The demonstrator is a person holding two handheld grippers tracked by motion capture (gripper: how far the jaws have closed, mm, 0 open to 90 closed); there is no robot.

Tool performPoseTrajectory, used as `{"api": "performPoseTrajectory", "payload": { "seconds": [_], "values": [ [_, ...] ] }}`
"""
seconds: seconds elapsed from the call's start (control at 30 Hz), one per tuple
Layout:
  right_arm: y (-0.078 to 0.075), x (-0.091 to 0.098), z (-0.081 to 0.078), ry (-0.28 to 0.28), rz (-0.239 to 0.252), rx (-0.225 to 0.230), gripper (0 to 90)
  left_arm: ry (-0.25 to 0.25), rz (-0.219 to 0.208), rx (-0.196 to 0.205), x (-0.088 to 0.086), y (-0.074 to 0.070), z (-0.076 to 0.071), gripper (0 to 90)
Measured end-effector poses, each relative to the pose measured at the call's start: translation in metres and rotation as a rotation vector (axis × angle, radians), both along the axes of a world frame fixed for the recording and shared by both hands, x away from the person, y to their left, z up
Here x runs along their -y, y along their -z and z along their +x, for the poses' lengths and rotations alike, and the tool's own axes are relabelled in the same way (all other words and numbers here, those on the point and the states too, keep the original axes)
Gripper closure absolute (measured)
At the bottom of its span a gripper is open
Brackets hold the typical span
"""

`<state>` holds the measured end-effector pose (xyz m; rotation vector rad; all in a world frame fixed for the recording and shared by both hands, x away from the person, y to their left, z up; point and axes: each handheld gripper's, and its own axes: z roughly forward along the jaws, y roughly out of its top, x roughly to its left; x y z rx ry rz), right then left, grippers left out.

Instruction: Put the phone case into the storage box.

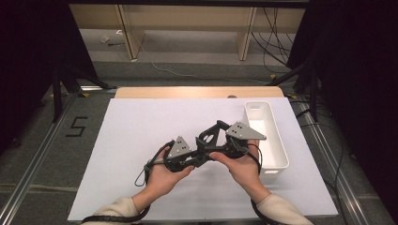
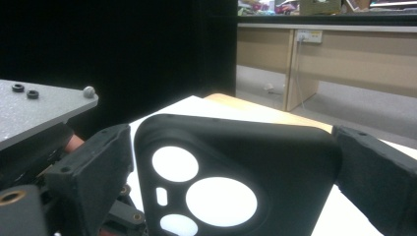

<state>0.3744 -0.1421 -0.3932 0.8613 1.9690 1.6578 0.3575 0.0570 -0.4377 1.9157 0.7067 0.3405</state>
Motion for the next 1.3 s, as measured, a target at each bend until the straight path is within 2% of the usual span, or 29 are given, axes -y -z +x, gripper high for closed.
{"api": "performPoseTrajectory", "payload": {
  "seconds": [0.17,0.27,0.5,0.73,0.97,1.0,1.03,1.07,1.13,1.17,1.2,1.23,1.27,1.3],
  "values": [
    [0.002,0.000,0.000,0.013,0.000,-0.006,7.8,-0.004,-0.001,0.001,-0.001,-0.001,0.000,79.9],
    [0.003,-0.001,-0.001,0.013,0.008,-0.001,12.5,-0.003,-0.002,0.001,-0.001,0.000,0.000,79.9],
    [0.003,-0.001,-0.001,0.014,0.014,0.000,13.9,0.000,-0.008,0.002,-0.001,0.000,0.001,79.8],
    [0.000,-0.002,-0.004,0.019,0.000,0.021,14.7,0.007,-0.012,0.020,-0.001,-0.002,0.000,79.5],
    [-0.004,-0.001,-0.005,0.024,0.003,0.010,15.0,0.020,0.002,0.049,-0.001,-0.004,-0.001,77.7],
    [-0.005,-0.001,-0.005,0.027,0.008,0.012,15.1,0.027,0.010,0.056,-0.001,-0.004,-0.001,73.9],
    [-0.005,-0.001,-0.005,0.027,0.008,0.012,15.1,0.032,0.013,0.060,-0.001,-0.004,-0.002,73.9],
    [-0.006,0.000,-0.005,0.032,0.014,0.014,15.1,0.053,0.021,0.070,-0.001,-0.005,-0.003,67.2],
    [-0.008,0.002,-0.005,0.033,0.014,0.016,15.1,0.063,0.024,0.076,0.000,-0.006,-0.003,57.5],
    [-0.008,0.002,-0.005,0.033,0.014,0.016,15.1,0.075,0.029,0.081,0.000,-0.006,-0.004,57.5],
    [-0.009,0.003,-0.005,0.037,0.017,0.017,15.1,0.086,0.032,0.084,-0.001,-0.007,-0.005,53.5],
    [-0.009,0.004,-0.004,0.039,0.017,0.018,15.1,0.088,0.024,0.079,-0.001,-0.008,-0.005,47.9],
    [-0.010,0.006,-0.004,0.045,0.020,0.018,15.1,0.095,0.031,0.076,-0.002,-0.009,-0.006,33.4],
    [-0.010,0.006,-0.004,0.045,0.020,0.018,15.1,0.098,0.041,0.078,-0.003,-0.009,-0.007,33.4]
  ]
}}
